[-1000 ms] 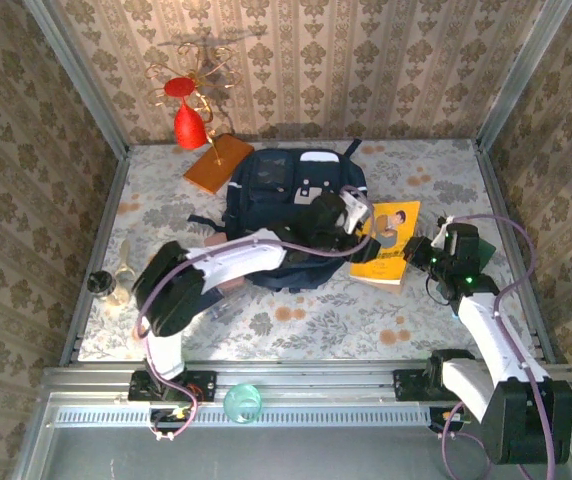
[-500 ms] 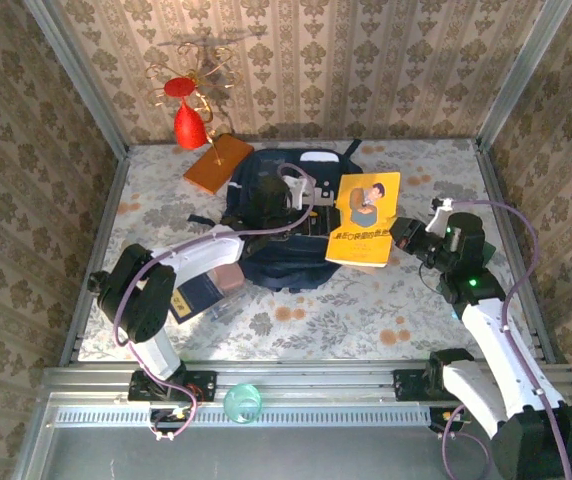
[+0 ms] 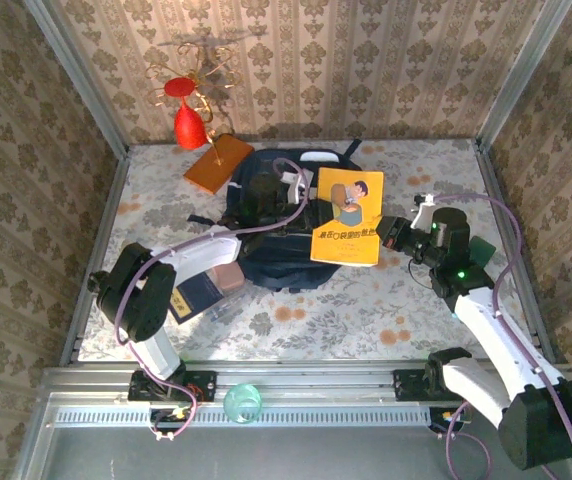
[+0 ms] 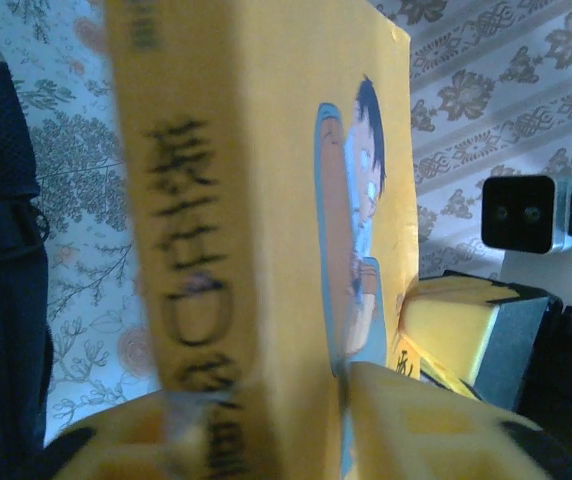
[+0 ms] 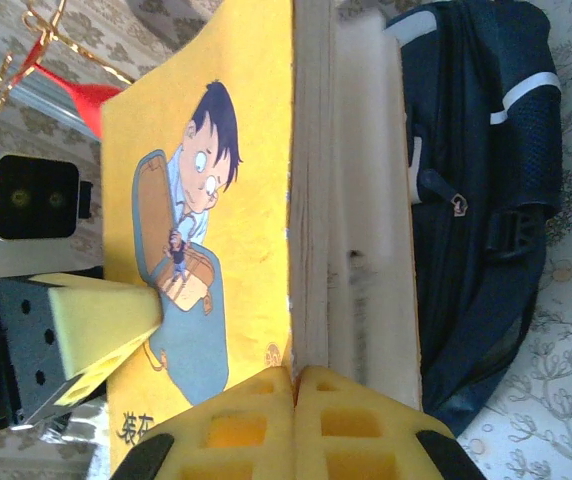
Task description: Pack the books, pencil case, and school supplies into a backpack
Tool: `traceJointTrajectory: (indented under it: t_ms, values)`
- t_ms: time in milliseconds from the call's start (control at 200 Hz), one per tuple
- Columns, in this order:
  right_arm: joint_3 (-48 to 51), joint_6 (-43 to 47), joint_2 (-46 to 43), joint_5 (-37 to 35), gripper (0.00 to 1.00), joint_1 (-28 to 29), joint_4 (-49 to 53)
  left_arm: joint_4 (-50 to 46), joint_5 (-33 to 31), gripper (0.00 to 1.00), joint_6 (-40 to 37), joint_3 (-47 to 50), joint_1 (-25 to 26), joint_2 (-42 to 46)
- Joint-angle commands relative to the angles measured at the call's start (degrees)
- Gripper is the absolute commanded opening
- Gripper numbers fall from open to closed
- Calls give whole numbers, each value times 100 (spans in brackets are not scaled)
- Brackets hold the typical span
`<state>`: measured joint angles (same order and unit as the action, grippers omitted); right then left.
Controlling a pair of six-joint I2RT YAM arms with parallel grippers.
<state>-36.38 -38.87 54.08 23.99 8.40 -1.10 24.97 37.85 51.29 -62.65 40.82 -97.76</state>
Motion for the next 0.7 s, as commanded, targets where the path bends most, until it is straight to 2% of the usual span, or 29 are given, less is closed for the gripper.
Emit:
traceJointTrajectory:
  t_ms: [0,125,150,175,230,250,295,305,320,380,465,625,695]
  values:
    - [-231,588,116,-105,0,-32,-54,359,349,21,-107,72,-14,319]
    - [-375,809,282,217,0,-41,-22,419,458,6,-199,132,-23,472]
    - [-397,852,299,267,3,-41,-2,436,461,3,-213,150,-29,517]
    - [-422,916,311,321,10,-48,43,453,470,0,-228,171,-51,575]
    - [-532,1124,322,387,29,-79,295,507,503,0,-249,232,-89,716]
    - [-576,1217,329,429,39,-103,430,532,518,0,-255,256,-107,763]
    - [-653,1343,350,598,51,-164,601,561,560,0,-277,302,-139,900]
    - [-667,1364,353,644,55,-181,633,561,573,0,-284,305,-149,919]
    - [-704,1410,372,783,66,-200,691,567,589,0,-297,320,-153,971]
    - [-767,1486,463,1295,82,-220,712,539,661,0,-364,325,-186,1136]
    - [-792,1211,705,2122,99,-159,363,526,753,0,-425,341,-189,1315]
    - [-626,871,825,2549,100,72,-423,787,804,0,-238,461,-189,1640]
    - [-463,452,835,2760,100,215,-1305,947,810,0,-90,524,-191,1707]
